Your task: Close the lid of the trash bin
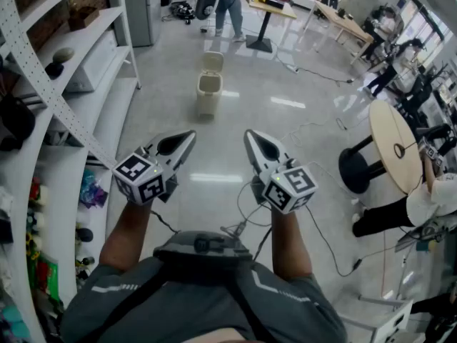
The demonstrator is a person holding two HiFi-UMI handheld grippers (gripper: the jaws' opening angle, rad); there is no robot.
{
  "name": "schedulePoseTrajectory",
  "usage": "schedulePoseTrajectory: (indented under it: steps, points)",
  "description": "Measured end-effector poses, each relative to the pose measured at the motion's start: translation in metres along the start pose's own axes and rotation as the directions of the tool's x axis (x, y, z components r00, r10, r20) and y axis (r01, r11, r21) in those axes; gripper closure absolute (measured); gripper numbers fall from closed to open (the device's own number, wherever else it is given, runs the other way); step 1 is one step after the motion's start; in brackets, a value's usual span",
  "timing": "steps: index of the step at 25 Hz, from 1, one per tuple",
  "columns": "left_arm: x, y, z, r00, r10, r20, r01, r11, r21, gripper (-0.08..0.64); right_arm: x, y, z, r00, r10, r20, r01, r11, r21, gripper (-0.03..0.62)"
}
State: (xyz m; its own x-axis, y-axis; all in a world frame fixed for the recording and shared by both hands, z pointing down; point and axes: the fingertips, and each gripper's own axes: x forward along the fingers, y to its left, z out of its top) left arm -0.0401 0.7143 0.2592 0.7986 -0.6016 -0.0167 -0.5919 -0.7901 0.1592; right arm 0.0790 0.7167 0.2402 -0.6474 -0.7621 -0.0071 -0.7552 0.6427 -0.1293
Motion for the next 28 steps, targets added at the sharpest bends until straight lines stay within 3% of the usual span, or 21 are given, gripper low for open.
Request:
schedulePoseTrajectory:
  steps: [28]
  points:
    - [-0.009, 0.016, -0.004, 0.995, 0.101, -0.002, -0.101, 0.995, -0.004, 0.563, 0.011, 0.015, -0.007, 0.999, 0.016, -0.030, -0.017, 0.999, -0.042, 0.591]
